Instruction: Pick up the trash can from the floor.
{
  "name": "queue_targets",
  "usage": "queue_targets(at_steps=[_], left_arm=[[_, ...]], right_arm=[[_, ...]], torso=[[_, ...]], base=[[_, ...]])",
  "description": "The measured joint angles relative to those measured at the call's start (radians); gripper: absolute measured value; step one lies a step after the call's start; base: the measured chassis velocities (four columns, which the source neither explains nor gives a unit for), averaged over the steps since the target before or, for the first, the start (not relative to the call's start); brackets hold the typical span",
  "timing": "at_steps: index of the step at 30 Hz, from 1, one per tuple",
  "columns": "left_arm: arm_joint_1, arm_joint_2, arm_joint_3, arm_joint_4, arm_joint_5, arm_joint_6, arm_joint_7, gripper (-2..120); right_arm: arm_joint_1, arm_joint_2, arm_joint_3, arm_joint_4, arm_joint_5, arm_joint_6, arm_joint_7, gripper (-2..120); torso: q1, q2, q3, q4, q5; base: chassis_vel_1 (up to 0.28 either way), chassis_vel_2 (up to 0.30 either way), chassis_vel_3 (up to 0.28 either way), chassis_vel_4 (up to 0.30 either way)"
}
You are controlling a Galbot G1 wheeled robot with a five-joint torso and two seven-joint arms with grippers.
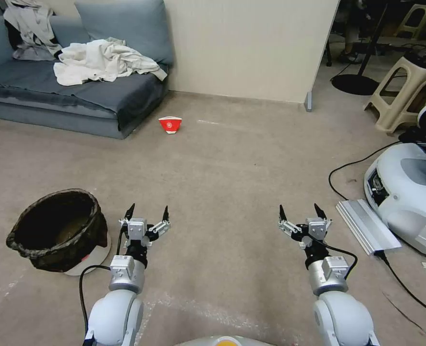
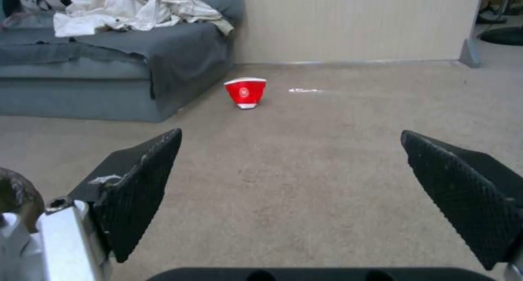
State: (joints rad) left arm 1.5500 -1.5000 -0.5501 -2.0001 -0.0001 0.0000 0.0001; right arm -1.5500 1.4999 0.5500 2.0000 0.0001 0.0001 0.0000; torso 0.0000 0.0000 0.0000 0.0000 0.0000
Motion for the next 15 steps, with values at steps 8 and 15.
queue_targets(at_steps=[8,15], left_arm=[[0.0,0.0,0.0,0.0,0.0,0.0,0.0,100],[0.0,0.0,0.0,0.0,0.0,0.0,0.0,100]], right_arm=[[0.0,0.0,0.0,0.0,0.0,0.0,0.0,100],[0.0,0.0,0.0,0.0,0.0,0.0,0.0,100]], torso=[[0.0,0.0,0.0,0.0,0.0],[0.0,0.0,0.0,0.0,0.0]], base=[[0.0,0.0,0.0,0.0],[0.0,0.0,0.0,0.0]])
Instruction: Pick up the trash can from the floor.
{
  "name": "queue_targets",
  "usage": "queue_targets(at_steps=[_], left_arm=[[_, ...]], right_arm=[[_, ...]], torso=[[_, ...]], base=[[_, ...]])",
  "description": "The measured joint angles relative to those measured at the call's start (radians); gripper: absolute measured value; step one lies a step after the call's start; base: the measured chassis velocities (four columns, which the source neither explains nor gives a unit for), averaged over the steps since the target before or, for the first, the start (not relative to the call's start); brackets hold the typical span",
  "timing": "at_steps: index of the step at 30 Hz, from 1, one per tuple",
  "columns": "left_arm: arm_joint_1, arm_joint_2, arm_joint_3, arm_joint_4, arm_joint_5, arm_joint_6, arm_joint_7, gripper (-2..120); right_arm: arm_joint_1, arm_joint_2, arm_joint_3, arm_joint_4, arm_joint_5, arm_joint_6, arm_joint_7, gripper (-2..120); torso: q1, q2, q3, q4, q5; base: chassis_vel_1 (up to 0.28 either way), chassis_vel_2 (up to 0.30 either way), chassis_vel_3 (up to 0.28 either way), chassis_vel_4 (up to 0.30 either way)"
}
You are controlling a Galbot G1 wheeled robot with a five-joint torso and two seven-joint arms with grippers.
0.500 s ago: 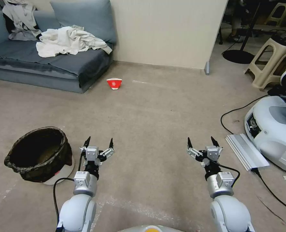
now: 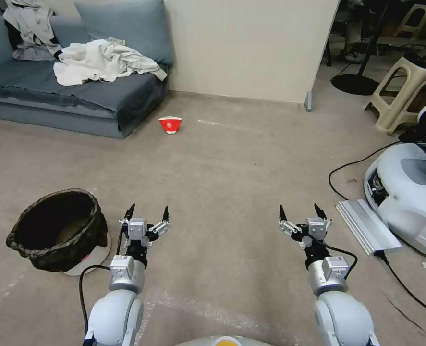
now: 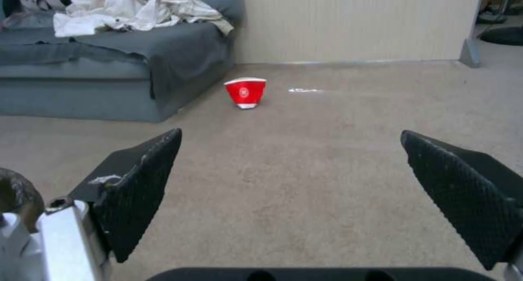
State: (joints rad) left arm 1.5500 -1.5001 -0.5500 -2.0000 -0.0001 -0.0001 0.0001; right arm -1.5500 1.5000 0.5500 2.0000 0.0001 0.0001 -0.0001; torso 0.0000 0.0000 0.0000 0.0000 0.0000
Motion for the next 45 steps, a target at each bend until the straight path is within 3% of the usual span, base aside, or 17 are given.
queue_targets(at_steps=[8,11,18,21,25,29,45], left_arm=[[0.007,-0.001,-0.001,-0.005,-0.001,0.001,0.0,100],[0.044,-0.014,-0.005,-0.057,-0.007,0.012,0.0,100],[0.231,-0.078,-0.03,-0.305,-0.044,0.079,-0.012,100],[0.281,-0.092,-0.04,-0.358,-0.053,0.07,-0.014,100],[0.31,-0.085,-0.068,-0.348,-0.057,-0.009,-0.012,100],[0.315,-0.073,-0.077,-0.334,-0.062,-0.032,-0.003,100],[0.312,-0.079,-0.078,-0.322,-0.075,-0.039,-0.002,100]], right_arm=[[-0.002,0.0,0.001,0.001,0.001,-0.001,0.0,100],[-0.019,0.002,0.009,0.031,0.013,-0.014,0.001,100],[-0.165,0.017,0.081,0.272,0.113,-0.13,0.014,100],[-0.21,0.021,0.106,0.333,0.154,-0.126,0.005,100],[-0.239,0.02,0.129,0.346,0.21,-0.023,-0.032,100],[-0.236,0.016,0.13,0.331,0.217,0.016,-0.04,100],[-0.231,0.0,0.129,0.32,0.242,0.04,-0.041,100]], torso=[[0.0,0.0,0.0,0.0001,-0.0001],[0.0,0.0,0.0,0.0002,0.0004],[0.0,0.0,0.0,0.0,0.0],[0.0,0.0,0.0,0.0003,0.0002],[0.0,0.0,0.0,-0.0002,0.0005],[0.0,0.0,0.0,0.0001,0.0001],[0.0,0.0,0.0,0.0,0.0]], base=[[0.0,0.0,0.0,0.0],[0.0,0.0,0.0,0.0],[0.0,0.0,0.0,0.0],[0.0,0.0,0.0,0.0],[0.0,0.0,0.0,0.0],[0.0,0.0,0.0,0.0],[0.0,0.0,0.0,0.0]])
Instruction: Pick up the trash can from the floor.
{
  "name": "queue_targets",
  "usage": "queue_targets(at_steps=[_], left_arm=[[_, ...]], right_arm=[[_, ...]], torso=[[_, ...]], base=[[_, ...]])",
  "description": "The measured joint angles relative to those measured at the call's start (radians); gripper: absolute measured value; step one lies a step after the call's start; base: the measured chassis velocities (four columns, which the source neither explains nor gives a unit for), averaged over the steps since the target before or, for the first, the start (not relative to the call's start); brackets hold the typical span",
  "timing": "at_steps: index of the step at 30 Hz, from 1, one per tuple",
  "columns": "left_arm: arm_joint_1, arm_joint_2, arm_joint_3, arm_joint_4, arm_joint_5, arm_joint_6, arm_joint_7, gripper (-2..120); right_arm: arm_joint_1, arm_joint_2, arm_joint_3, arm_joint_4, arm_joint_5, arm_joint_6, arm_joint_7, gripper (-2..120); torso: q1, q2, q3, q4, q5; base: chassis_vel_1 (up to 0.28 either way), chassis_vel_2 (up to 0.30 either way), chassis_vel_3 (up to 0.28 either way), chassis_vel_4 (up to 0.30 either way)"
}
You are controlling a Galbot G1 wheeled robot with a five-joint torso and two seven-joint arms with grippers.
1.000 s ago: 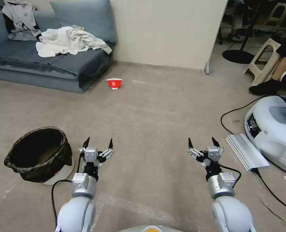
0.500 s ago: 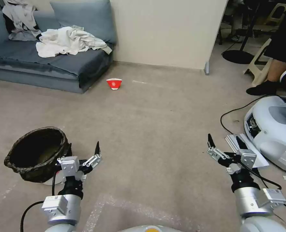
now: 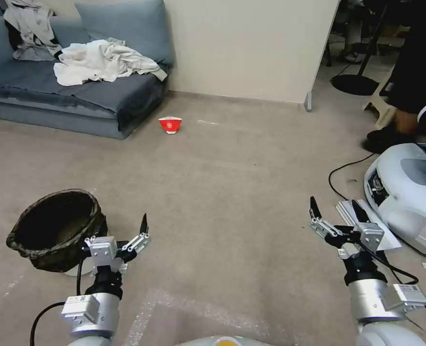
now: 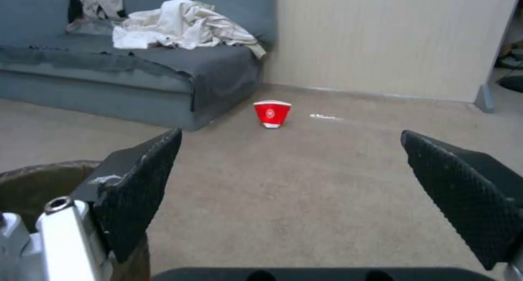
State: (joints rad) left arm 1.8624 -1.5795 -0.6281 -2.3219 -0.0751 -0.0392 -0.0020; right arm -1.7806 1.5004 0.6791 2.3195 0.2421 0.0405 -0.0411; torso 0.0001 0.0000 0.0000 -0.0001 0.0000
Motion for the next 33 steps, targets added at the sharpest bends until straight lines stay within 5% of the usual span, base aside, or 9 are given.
queue_targets(at_steps=[33], left_arm=[[0.008,-0.026,-0.001,-0.005,0.009,0.001,-0.015,100]], right_arm=[[0.006,-0.022,0.002,-0.016,0.022,0.006,-0.013,100]], torso=[[0.0,0.0,0.0,0.0001,0.0]], base=[[0.068,0.07,0.073,0.072]])
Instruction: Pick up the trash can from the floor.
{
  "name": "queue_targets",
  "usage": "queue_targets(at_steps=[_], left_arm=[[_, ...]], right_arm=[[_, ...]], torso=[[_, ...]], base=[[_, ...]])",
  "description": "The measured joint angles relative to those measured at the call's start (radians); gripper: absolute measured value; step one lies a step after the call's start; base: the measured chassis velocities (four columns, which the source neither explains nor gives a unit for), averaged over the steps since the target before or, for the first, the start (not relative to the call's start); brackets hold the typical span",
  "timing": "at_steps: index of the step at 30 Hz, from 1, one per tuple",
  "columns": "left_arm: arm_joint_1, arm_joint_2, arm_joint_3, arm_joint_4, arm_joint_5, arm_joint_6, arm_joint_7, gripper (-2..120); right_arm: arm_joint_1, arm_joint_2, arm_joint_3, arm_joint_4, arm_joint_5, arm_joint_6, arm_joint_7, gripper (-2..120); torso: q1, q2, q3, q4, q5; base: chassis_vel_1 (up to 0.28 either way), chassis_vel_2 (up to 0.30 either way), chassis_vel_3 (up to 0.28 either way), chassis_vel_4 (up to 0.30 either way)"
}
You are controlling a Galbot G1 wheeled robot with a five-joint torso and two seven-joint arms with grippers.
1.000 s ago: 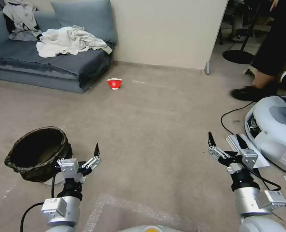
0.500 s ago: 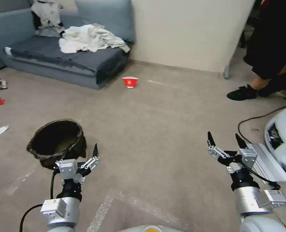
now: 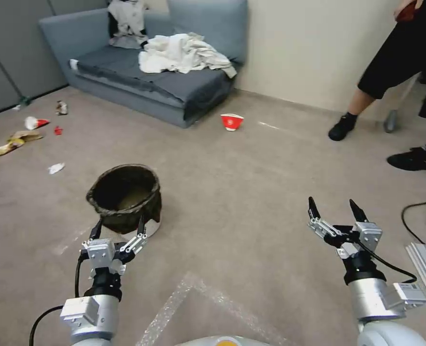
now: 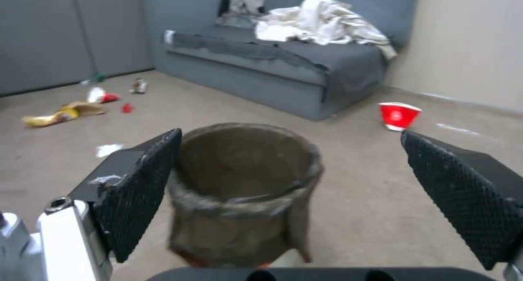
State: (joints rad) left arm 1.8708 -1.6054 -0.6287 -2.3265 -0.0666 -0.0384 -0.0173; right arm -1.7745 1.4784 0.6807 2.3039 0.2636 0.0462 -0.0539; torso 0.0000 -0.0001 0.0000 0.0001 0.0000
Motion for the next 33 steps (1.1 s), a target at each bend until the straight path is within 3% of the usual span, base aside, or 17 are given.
queue_targets(at_steps=[21,33], left_arm=[[-0.005,0.005,-0.002,0.007,-0.002,-0.014,-0.007,100],[0.0,0.006,-0.003,0.015,0.004,-0.039,-0.018,100]], right_arm=[[-0.001,0.006,0.001,-0.007,0.001,0.033,-0.009,100],[-0.001,0.005,0.003,-0.025,0.003,0.069,-0.039,100]], torso=[[0.0,0.0,0.0,0.0002,0.0],[0.0,0.0,0.0,-0.0001,0.0]], base=[[0.082,0.085,0.087,0.086],[0.014,0.013,0.012,0.012]])
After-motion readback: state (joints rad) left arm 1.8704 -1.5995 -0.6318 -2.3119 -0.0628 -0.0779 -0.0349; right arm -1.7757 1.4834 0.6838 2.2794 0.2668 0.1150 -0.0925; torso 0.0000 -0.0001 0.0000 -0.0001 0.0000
